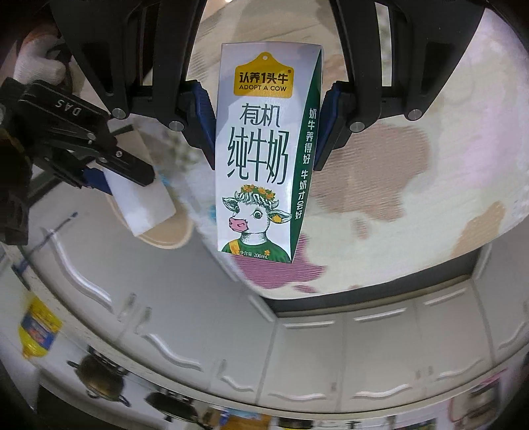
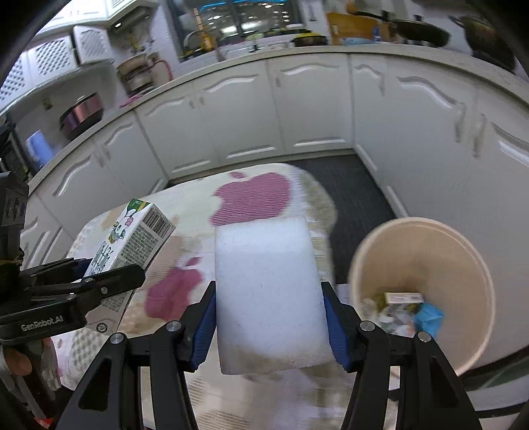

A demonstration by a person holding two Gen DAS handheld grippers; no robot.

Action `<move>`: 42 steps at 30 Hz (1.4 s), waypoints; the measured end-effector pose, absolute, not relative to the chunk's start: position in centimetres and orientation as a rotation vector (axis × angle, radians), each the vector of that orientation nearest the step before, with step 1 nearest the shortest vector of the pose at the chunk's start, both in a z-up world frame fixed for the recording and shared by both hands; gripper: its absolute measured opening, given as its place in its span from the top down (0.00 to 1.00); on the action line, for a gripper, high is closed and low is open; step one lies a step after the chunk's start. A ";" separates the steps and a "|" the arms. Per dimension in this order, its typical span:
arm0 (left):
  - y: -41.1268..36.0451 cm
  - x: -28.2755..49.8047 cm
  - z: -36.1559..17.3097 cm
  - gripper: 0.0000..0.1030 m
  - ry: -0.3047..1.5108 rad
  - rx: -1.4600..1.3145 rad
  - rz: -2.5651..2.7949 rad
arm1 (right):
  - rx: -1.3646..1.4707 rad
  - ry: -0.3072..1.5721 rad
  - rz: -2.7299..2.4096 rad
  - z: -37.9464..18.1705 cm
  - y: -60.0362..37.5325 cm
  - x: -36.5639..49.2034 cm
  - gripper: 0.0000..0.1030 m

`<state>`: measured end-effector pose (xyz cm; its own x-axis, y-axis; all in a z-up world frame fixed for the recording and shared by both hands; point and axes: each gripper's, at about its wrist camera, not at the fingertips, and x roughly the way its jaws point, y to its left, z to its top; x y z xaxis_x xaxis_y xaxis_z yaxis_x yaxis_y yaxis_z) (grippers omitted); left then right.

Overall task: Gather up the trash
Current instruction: 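Carry the milk carton and foam block over the beige bin and open both tools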

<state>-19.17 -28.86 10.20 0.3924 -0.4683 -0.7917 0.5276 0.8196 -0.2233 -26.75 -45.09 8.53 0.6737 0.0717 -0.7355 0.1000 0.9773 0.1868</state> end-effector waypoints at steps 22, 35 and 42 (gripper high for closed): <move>-50.1 -16.7 6.0 0.50 1.140 0.078 -0.885 | 0.407 0.870 -0.296 4.1 -61.6 -30.2 0.45; -50.4 -17.8 5.3 0.39 1.090 0.136 -0.909 | 0.487 0.898 -0.291 1.1 -63.4 -30.2 0.30; -49.0 -19.1 6.3 0.39 0.967 0.190 -0.833 | 0.448 0.875 -0.317 1.5 -61.7 -31.2 0.30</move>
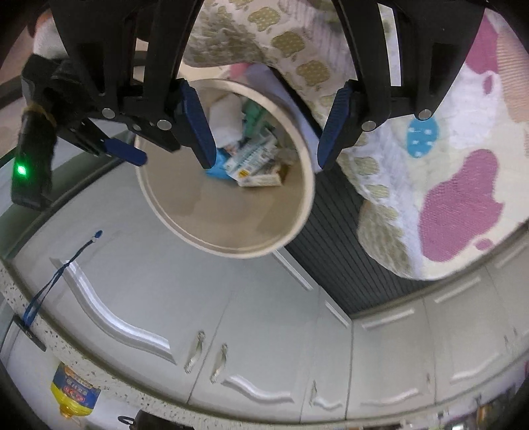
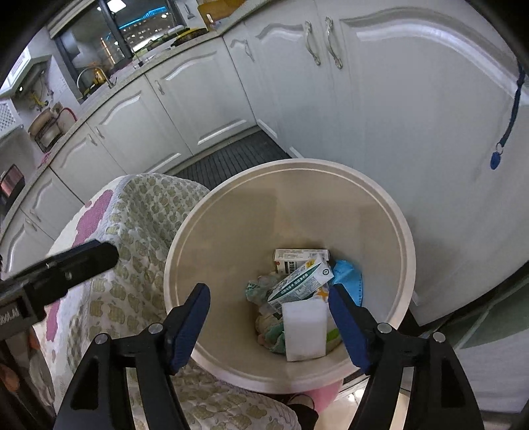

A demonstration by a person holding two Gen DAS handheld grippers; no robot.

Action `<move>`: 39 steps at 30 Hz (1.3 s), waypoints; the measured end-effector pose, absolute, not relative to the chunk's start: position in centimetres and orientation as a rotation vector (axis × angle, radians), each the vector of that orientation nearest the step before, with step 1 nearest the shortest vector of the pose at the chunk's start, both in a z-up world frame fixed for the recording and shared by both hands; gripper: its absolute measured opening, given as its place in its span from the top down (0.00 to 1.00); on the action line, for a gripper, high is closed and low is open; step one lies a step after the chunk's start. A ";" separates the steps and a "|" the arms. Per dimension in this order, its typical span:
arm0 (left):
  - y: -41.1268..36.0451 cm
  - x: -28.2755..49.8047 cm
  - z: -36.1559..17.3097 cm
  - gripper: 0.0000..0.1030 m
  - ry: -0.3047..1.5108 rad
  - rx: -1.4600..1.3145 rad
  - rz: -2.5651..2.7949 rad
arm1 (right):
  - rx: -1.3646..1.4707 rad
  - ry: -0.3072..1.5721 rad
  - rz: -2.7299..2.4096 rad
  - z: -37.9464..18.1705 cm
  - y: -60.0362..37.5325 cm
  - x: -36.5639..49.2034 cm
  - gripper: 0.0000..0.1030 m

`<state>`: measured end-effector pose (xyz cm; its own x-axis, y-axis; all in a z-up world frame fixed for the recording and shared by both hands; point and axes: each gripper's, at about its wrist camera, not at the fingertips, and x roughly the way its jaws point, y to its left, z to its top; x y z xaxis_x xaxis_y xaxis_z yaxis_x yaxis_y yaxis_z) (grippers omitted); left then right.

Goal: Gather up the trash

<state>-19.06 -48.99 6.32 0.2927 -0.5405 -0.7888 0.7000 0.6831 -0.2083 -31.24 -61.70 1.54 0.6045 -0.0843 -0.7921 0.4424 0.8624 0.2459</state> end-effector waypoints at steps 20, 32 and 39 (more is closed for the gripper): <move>-43.2 -22.8 13.6 0.39 0.665 0.170 -0.698 | 0.275 0.544 -0.421 10.9 -55.1 -34.1 0.30; -38.8 -24.9 17.6 0.39 0.527 0.125 -0.668 | 0.215 0.463 -0.401 14.5 -50.9 -34.6 0.25; -37.3 -24.8 17.9 0.39 0.530 0.100 -0.653 | 0.193 0.458 -0.409 15.0 -50.2 -35.1 0.25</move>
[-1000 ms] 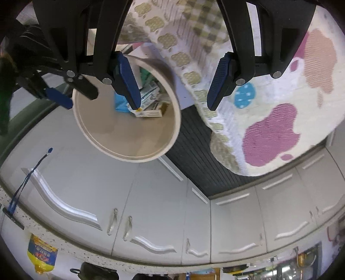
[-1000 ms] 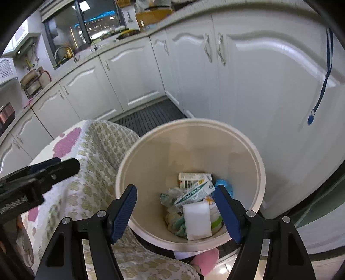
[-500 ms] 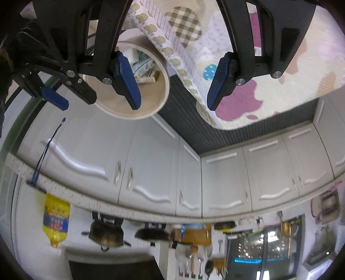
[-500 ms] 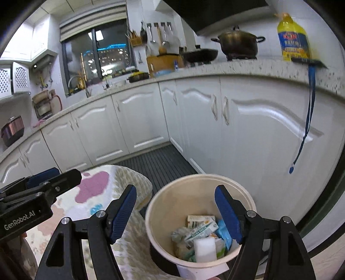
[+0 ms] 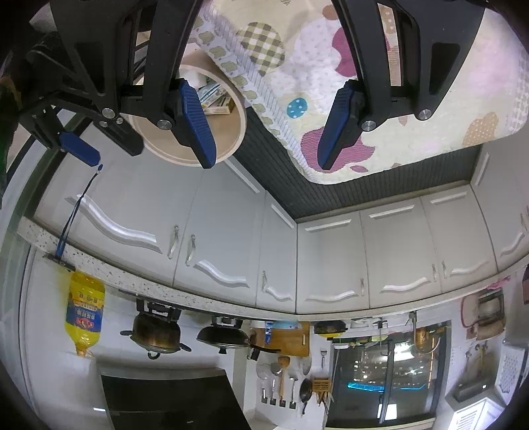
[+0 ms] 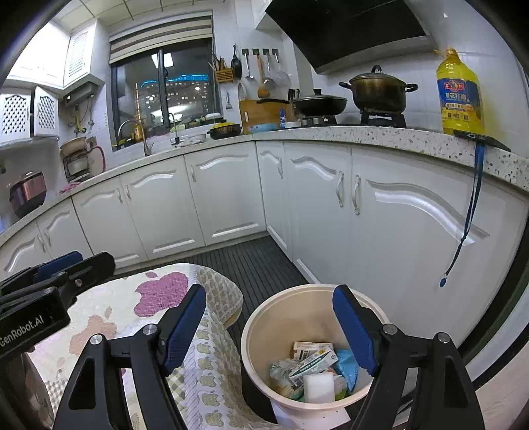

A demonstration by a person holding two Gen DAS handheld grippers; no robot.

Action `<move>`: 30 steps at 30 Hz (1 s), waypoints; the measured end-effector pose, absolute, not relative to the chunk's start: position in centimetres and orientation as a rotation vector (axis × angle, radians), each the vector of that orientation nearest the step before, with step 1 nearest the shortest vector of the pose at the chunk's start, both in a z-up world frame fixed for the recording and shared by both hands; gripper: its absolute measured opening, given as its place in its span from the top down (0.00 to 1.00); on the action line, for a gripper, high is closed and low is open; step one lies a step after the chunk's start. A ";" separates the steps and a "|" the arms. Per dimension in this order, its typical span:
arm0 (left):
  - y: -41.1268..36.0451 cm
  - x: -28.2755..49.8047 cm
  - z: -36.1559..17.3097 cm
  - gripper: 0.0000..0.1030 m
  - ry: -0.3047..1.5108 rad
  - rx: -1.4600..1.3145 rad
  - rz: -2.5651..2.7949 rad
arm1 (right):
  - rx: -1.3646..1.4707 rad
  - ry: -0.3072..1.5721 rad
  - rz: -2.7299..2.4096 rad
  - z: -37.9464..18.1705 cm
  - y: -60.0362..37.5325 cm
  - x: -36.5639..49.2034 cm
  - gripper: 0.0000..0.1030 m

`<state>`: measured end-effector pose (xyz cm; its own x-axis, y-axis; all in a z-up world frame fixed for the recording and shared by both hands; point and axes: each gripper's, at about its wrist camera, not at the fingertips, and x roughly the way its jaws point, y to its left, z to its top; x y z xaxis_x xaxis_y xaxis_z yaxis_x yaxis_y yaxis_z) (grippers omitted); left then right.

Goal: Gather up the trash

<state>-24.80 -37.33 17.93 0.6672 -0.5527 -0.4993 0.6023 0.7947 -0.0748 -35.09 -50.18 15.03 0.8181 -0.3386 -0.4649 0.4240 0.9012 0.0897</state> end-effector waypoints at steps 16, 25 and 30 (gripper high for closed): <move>-34.4 -24.4 19.5 0.37 0.455 0.083 -0.579 | 0.227 0.425 -0.429 15.2 -50.7 -36.0 0.15; -33.5 -24.3 19.6 0.37 0.446 0.063 -0.586 | 0.208 0.381 -0.432 16.1 -50.0 -36.3 0.10; -32.9 -24.3 19.7 0.29 0.446 0.041 -0.600 | 0.214 0.377 -0.440 16.3 -50.2 -36.4 0.10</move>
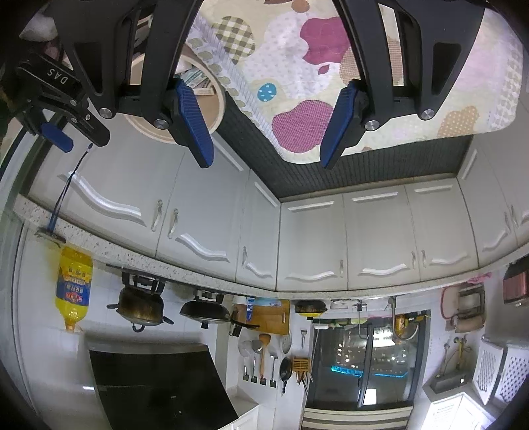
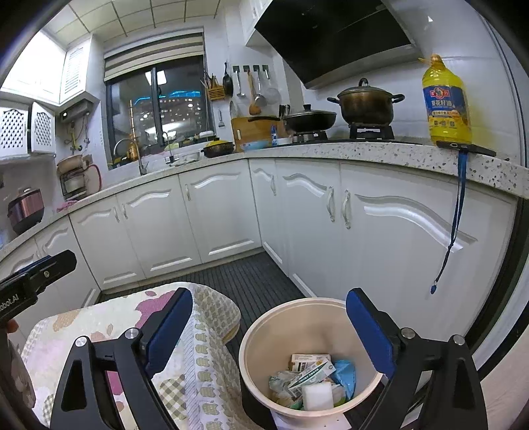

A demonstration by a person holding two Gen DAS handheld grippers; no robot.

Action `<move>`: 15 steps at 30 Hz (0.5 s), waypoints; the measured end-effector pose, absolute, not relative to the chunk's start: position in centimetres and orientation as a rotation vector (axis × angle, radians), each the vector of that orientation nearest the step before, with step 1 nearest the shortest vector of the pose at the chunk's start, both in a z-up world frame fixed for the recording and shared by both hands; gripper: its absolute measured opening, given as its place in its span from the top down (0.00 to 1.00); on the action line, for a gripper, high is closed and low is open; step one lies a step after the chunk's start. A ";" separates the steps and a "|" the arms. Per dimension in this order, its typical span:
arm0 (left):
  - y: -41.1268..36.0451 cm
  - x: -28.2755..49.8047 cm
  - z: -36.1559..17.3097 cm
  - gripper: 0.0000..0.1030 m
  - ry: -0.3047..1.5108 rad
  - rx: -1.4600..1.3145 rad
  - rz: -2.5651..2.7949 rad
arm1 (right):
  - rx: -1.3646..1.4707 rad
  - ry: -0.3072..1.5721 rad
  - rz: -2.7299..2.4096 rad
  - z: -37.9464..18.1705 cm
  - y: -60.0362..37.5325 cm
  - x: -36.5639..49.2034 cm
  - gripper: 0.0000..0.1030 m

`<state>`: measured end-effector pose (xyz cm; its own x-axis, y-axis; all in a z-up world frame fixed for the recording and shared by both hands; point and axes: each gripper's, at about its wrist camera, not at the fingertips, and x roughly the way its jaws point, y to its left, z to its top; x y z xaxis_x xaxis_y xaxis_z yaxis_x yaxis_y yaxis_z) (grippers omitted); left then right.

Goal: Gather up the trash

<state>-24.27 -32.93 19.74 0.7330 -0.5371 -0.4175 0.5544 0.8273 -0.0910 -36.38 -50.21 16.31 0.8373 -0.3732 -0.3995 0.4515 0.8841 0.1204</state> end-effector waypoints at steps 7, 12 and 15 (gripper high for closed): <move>-32.7 -23.9 19.4 0.12 0.463 0.032 -0.610 | 0.227 0.381 -0.445 16.3 -50.5 -36.5 0.10; -32.6 -23.7 19.0 0.12 0.477 0.032 -0.609 | 0.225 0.378 -0.453 16.5 -50.7 -36.6 0.10; -32.7 -23.9 19.0 0.12 0.470 0.037 -0.607 | 0.225 0.376 -0.457 16.5 -50.7 -36.6 0.10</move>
<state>-23.88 -32.67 19.05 0.7197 -0.5406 -0.4356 0.5571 0.8241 -0.1023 -36.55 -50.68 16.54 0.8306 -0.3859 -0.4014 0.4679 0.8745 0.1274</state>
